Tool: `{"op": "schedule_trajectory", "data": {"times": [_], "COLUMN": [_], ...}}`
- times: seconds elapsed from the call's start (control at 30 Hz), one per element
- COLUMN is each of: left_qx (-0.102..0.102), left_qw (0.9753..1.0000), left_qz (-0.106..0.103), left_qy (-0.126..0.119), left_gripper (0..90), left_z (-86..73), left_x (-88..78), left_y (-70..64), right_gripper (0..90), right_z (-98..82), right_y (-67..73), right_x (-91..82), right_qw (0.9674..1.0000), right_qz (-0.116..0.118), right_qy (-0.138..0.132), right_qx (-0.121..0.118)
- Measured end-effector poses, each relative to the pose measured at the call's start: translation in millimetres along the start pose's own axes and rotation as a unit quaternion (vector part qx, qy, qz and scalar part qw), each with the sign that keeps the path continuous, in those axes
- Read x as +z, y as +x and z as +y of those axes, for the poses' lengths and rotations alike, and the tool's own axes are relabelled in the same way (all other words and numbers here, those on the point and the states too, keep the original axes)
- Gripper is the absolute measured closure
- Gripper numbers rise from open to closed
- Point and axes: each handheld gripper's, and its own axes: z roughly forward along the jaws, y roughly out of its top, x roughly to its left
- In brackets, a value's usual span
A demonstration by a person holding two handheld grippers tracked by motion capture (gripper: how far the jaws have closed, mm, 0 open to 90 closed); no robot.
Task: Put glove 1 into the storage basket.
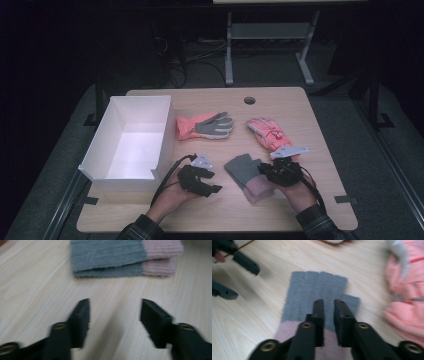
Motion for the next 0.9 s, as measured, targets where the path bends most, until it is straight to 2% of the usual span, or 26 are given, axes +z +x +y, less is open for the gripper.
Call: {"op": "schedule_trajectory", "data": {"times": [0.03,0.17,0.23,0.3,0.37,0.47,0.5,0.57,0.67,0.83,0.87,0.9], "left_qx": [-0.004,0.001,0.003,0.007,0.006,0.000,0.004,0.009,0.005,0.012,0.007,0.014], "left_qw": [1.0000,0.9999,0.9999,0.9999,0.9999,0.9999,0.9999,0.9997,0.9998,0.9994,0.9995,0.9992], "left_qz": [-0.001,-0.010,-0.011,-0.008,-0.004,-0.001,0.000,0.009,0.008,0.008,0.008,0.009], "left_qy": [-0.005,-0.004,-0.003,0.006,0.009,0.012,0.015,0.019,0.017,0.033,0.031,0.036], "left_gripper": [61.1,89.5,89.5,89.6,89.5,89.6,89.6,89.6,89.5,89.6,89.6,89.6], "left_z": [1.1,5.0,6.4,6.9,7.8,15.7,19.1,27.4,30.2,36.8,37.8,38.9], "left_x": [-0.2,-1.1,-0.6,2.8,6.8,14.9,17.5,25.9,31.4,44.7,47.6,49.0], "left_y": [-2.2,-6.3,-8.7,-11.1,-12.3,-12.0,-11.4,-12.8,-13.3,-11.8,-12.0,-11.0], "right_gripper": [89.2,90.0,90.0,90.0,90.0,90.0,90.0,90.0,90.0,90.0,90.0,90.0], "right_z": [-1.3,-11.9,-15.0,-21.1,-26.8,-32.8,-33.4,-32.3,-32.6,-33.7,-34.0,-34.7], "right_y": [-3.9,-23.6,-26.2,-31.5,-34.3,-36.8,-36.7,-36.4,-35.3,-37.2,-37.5,-36.9], "right_x": [-3.2,-16.5,-17.8,-18.4,-17.9,-14.5,-13.0,-10.0,-8.5,-5.6,-4.9,-3.2], "right_qw": [1.0000,1.0000,0.9999,0.9996,0.9991,0.9980,0.9978,0.9975,0.9972,0.9966,0.9965,0.9961], "right_qz": [0.000,0.001,0.004,0.004,0.008,0.013,0.014,0.022,0.025,0.030,0.031,0.033], "right_qy": [0.001,0.007,0.012,0.024,0.039,0.059,0.064,0.066,0.067,0.075,0.076,0.079], "right_qx": [-0.002,-0.006,-0.003,-0.015,-0.015,-0.015,-0.011,-0.015,-0.017,-0.018,-0.018,-0.020]}}
